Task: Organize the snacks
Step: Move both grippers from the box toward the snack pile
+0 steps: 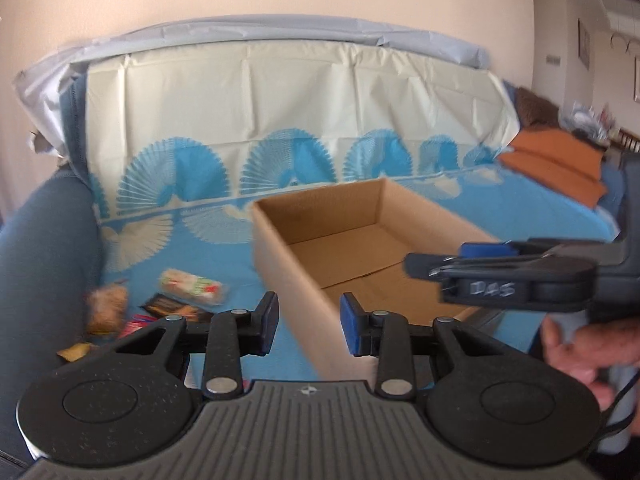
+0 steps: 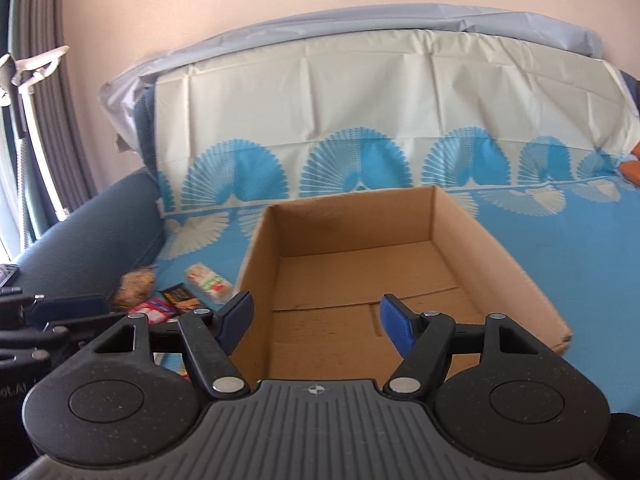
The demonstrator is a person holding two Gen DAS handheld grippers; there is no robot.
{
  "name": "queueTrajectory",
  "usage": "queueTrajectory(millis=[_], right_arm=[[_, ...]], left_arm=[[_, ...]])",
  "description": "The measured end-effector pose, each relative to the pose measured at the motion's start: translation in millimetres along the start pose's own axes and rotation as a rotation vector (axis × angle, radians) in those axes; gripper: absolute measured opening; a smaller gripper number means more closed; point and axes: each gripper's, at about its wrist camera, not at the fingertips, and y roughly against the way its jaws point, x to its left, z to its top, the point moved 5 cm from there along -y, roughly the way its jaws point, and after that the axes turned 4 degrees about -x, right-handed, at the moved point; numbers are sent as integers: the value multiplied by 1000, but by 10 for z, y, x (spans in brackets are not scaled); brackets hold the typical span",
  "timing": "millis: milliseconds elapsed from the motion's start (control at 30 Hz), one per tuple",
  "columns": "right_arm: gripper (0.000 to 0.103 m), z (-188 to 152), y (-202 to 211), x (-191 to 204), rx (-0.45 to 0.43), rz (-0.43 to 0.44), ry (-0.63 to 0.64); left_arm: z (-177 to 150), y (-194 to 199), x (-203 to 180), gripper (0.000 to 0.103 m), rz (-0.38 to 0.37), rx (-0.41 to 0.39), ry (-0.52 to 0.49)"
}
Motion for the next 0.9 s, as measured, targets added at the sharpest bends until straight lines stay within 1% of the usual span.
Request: queueTrajectory(millis=[100, 167, 200, 233, 300, 367, 433, 467, 500, 533, 600, 667, 733, 833, 867, 900], right_arm=[[72, -13, -32, 212, -9, 54, 6], [72, -39, -65, 335, -1, 72, 22], [72, -67, -99, 407, 3, 81, 39], [72, -82, -118, 469, 11, 94, 46], [71, -133, -168, 619, 17, 122, 74], [65, -168, -223, 787, 15, 154, 107], [51, -190, -277, 951, 6, 190, 140], [48, -195, -310, 1017, 6, 202, 151], [42, -208, -351, 1078, 10, 215, 160], [38, -236, -400, 1137, 21, 230, 168], [37, -313, -513, 1237, 48, 247, 183], [38, -378, -619, 1325, 72, 254, 200], [38, -442, -726, 1401, 99, 268, 208], [39, -540, -920, 1513, 140, 266, 233], [40, -562, -982, 1541, 150, 261, 240], [44, -587, -1047, 1567, 160, 255, 247]], left_arm=[[-168, -80, 387, 38, 48, 49, 37], [-390, -132, 624, 37, 82, 86, 123], [-441, -129, 708, 37, 87, 83, 172], [-421, -92, 786, 37, 107, 50, 182], [-411, -85, 878, 37, 139, 32, 195], [-417, -115, 918, 37, 148, 23, 208], [-449, -167, 951, 37, 148, 38, 214], [-472, -199, 980, 37, 149, 49, 223], [-496, -220, 1016, 37, 156, 57, 236], [-516, -243, 1068, 37, 165, 63, 257], [-556, -281, 1185, 37, 205, 84, 309], [-596, -313, 1326, 37, 261, 105, 380], [-646, -347, 1457, 37, 297, 129, 446], [-743, -415, 1610, 38, 318, 182, 528], [-779, -468, 1656, 40, 316, 204, 558], [-805, -492, 1690, 43, 324, 224, 574]])
